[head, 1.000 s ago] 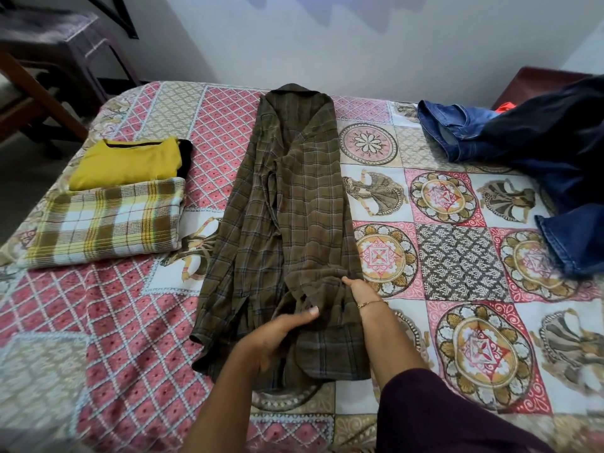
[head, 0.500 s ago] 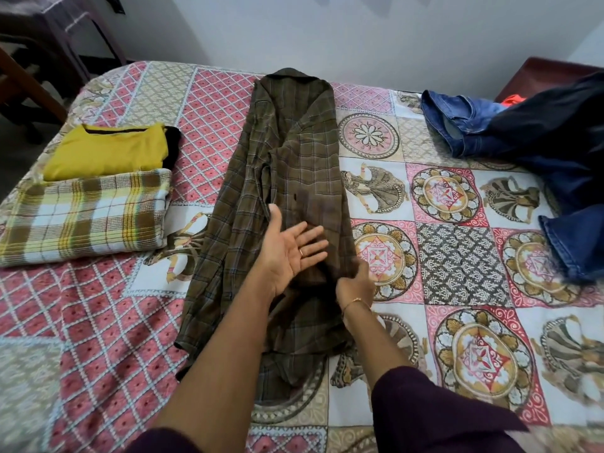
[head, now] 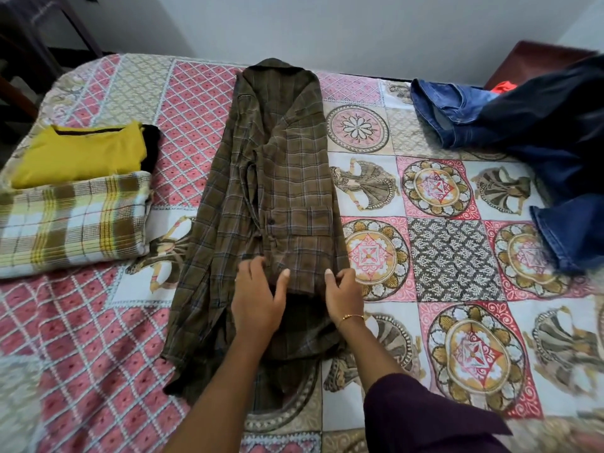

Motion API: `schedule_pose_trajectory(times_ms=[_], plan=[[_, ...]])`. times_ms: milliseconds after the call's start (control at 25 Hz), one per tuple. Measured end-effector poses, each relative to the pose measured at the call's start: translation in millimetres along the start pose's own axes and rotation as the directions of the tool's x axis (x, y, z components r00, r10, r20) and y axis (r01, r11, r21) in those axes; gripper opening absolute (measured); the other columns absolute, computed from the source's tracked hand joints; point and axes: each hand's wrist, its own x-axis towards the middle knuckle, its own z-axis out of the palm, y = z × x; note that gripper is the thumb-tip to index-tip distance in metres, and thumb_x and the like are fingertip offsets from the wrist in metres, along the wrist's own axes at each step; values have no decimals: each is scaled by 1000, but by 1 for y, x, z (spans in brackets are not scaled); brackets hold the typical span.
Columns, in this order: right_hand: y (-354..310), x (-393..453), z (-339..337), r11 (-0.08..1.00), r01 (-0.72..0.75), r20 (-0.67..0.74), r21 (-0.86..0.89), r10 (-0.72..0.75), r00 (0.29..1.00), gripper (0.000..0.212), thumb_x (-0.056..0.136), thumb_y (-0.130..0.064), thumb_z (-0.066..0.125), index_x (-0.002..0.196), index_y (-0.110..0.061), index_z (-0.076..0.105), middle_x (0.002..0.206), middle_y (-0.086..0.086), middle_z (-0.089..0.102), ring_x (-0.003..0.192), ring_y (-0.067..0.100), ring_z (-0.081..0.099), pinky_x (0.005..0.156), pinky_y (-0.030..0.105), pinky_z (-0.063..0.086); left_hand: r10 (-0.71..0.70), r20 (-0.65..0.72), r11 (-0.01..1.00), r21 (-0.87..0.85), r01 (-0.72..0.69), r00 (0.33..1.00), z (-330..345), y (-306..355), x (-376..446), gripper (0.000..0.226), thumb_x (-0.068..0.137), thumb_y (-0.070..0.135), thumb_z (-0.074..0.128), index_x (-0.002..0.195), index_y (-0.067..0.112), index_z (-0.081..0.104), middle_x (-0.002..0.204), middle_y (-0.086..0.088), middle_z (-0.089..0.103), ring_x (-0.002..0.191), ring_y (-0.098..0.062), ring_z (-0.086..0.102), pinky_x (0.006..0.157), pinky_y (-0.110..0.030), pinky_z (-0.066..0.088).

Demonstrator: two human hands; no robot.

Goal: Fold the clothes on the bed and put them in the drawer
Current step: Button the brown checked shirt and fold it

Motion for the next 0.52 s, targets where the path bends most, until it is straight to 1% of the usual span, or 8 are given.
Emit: schedule_pose_trajectory(times_ms=[40, 160, 240, 320, 360, 400, 440, 520], plan=[[7, -3, -1, 994, 38, 49, -99, -33, 998, 27, 97, -35, 44, 92, -8, 43, 76, 5, 51, 77, 28, 52, 64, 31, 32, -61, 16, 996, 68, 60, 998, -2, 0, -7, 61, 90, 55, 45, 131, 9, 42, 125, -9, 52, 109, -25, 56, 80, -34, 47], [18, -13, -7, 935, 158, 237, -317, -83, 968, 36, 97, -43, 38, 93, -8, 47, 79, 10, 55, 84, 31, 56, 65, 33, 35, -176, 260, 963, 245, 112, 949, 1, -9, -23, 65, 87, 59, 49, 132, 12, 41, 117, -9, 61, 104, -26, 60, 75, -32, 47], [22, -19, -9, 915, 168, 240, -367, -81, 967, 36, 99, -40, 37, 99, -7, 53, 94, 15, 57, 96, 32, 54, 74, 35, 38, -288, 357, 956, 46, 291, 889, -2, -14, -25, 50, 90, 43, 57, 127, 11, 47, 118, -10, 61, 105, -28, 59, 77, -34, 46], [30, -31, -11, 879, 64, 77, -473, -32, 997, 33, 98, -34, 40, 109, -10, 60, 118, 16, 50, 113, 33, 45, 91, 35, 36, -407, 460, 807, -223, 547, 789, -9, -17, -30, 32, 93, 34, 56, 109, 6, 59, 105, -13, 64, 91, -29, 61, 72, -38, 49], [34, -39, -12, 878, -20, -11, -478, 17, 1000, 29, 96, -32, 45, 113, -13, 59, 124, 15, 44, 117, 33, 41, 97, 34, 34, -429, 531, 728, -276, 627, 731, -15, -18, -37, 28, 94, 33, 55, 100, 6, 62, 90, -12, 64, 77, -27, 60, 63, -35, 49], [40, -46, -13, 907, -101, -72, -410, 78, 994, 28, 93, -29, 52, 115, -12, 57, 127, 15, 40, 118, 33, 40, 100, 34, 33, -419, 598, 695, -274, 665, 684, -19, -17, -47, 27, 96, 32, 52, 92, 8, 61, 77, -10, 59, 63, -23, 56, 51, -29, 46], [45, -51, -12, 951, -165, -102, -261, 143, 984, 33, 89, -25, 59, 118, -9, 53, 128, 16, 40, 117, 34, 42, 99, 35, 36, -397, 621, 703, -267, 659, 676, -22, -18, -56, 29, 97, 34, 50, 84, 9, 58, 68, -7, 53, 54, -20, 50, 44, -25, 39], [51, -53, -15, 943, -273, -65, 190, 290, 955, 43, 84, -21, 67, 119, -4, 47, 121, 17, 50, 105, 33, 54, 87, 39, 50, -381, 467, 785, -293, 546, 798, -23, -24, -74, 38, 97, 39, 47, 74, 9, 51, 63, -6, 47, 51, -20, 48, 47, -26, 35]])
